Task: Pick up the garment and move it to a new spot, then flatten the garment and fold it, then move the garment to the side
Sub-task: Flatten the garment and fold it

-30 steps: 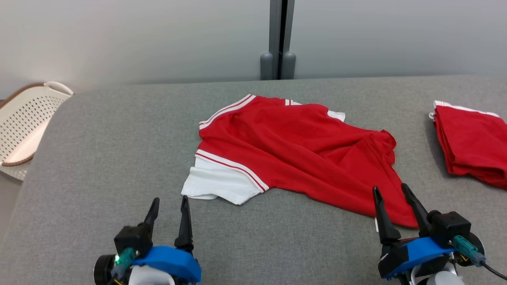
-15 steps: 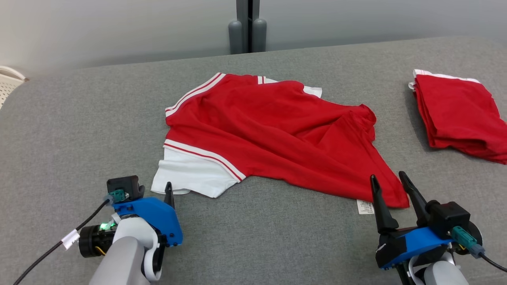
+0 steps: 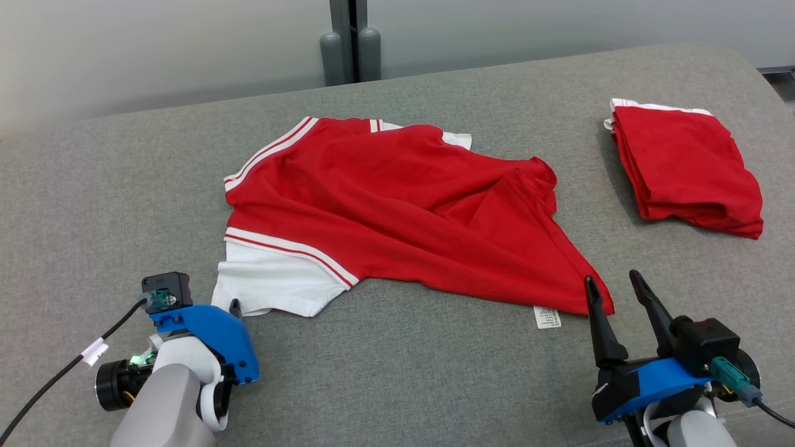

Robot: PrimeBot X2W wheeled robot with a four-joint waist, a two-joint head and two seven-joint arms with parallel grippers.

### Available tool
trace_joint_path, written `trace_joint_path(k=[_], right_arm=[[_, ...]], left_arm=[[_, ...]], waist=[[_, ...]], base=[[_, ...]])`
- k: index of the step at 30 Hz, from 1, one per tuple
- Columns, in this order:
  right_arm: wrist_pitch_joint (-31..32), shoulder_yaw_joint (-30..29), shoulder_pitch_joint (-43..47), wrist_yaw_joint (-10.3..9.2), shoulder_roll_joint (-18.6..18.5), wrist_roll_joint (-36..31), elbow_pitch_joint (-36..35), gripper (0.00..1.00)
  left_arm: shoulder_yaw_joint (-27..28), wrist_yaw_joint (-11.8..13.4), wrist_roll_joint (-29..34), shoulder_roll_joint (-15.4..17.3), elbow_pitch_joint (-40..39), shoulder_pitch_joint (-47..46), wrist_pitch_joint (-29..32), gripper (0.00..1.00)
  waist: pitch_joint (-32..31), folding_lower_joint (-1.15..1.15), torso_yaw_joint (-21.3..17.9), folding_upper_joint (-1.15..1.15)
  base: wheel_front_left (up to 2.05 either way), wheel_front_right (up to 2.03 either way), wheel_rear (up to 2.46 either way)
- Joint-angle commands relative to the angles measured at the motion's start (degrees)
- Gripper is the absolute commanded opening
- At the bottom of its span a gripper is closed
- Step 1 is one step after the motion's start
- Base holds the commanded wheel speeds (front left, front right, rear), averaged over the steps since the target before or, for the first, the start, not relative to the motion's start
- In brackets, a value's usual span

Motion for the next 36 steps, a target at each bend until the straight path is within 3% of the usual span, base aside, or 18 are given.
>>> trace_joint_path(k=[1,2,3,4,6,14,26,27,28,30,32,36], right_arm=[[-0.11,-0.28,-0.03,0.01,-0.03,-0.51,0.14,1.0],[0.08,-0.48,0.16,0.01,-0.03,-0.66,0.27,1.0],[0.36,-0.77,0.34,0.01,-0.03,-0.97,0.44,1.0],[0.66,-1.12,0.46,0.01,-0.02,-1.09,0.77,1.0],[1.92,-2.41,0.77,0.01,-0.04,-1.22,1.74,1.0],[7.91,-8.68,-0.43,0.02,-0.02,-3.42,7.04,1.0],[10.44,-11.76,-7.59,0.01,-0.04,-5.5,20.12,1.0],[10.67,-11.47,-8.05,0.01,-0.03,-5.3,21.46,0.95],[11.23,-11.09,-8.47,0.01,-0.06,-5.39,22.86,0.6],[12.08,-10.42,-9.43,0.01,-0.05,-4.87,25.33,0.35],[12.99,-9.97,-10.03,0.02,0.04,-3.84,27.56,0.0],[11.88,-7.76,-11.45,0.02,0.04,-0.46,29.74,0.0]], left_arm=[[-0.5,-0.61,-0.04,-0.34,0.86,-0.42,0.53,0.97],[-0.61,-0.99,-0.31,-0.61,1.09,-0.47,0.53,0.78],[-0.77,-1.2,-0.33,-0.74,1.29,-0.52,0.4,0.49],[-1.02,-1.5,-0.22,-0.79,1.48,-0.58,0.12,0.36],[-1.19,-2.0,-0.27,-0.95,1.8,-0.53,-0.61,0.0],[-0.42,-2.62,-2.11,-2.04,0.2,1.43,-5.83,0.0],[-0.97,-1.89,-2.43,-2.08,-6.93,5.55,-8.49,0.0],[-1.06,-1.73,-2.44,-2.06,-7.56,5.85,-8.44,0.0],[-1.15,-1.61,-2.45,-2.07,-8.2,6.17,-8.42,0.0],[-1.32,-1.42,-2.49,-2.06,-9.48,6.7,-8.36,0.0],[-1.5,-1.39,-2.51,-2.03,-10.84,7.22,-8.27,0.0],[-1.27,-0.97,-2.85,-1.84,-13.7,7.96,-8.73,0.0]], waist=[[-0.04,0.0,-0.13,0.0],[-0.07,0.0,-0.17,0.0],[-0.11,0.0,-0.18,0.0],[-0.16,0.0,-0.16,0.0],[-0.35,0.0,-0.07,0.0],[-0.91,0.0,1.76,0.0],[-0.13,0.0,4.62,0.0],[-0.1,0.0,4.73,0.0],[-0.09,0.0,4.8,0.0],[-0.1,0.0,4.92,0.0],[-0.18,0.0,4.94,0.0],[-0.57,0.0,4.72,0.0]], base=[[0.0,0.0,0.0],[0.0,0.0,0.0],[0.0,0.0,0.0],[0.0,0.0,0.0],[0.0,0.0,0.0],[0.0,0.0,0.0],[0.0,0.0,0.0],[0.0,0.0,0.0],[0.0,0.0,0.0],[0.0,0.0,0.0],[0.0,0.0,0.0],[0.0,0.0,0.0]])
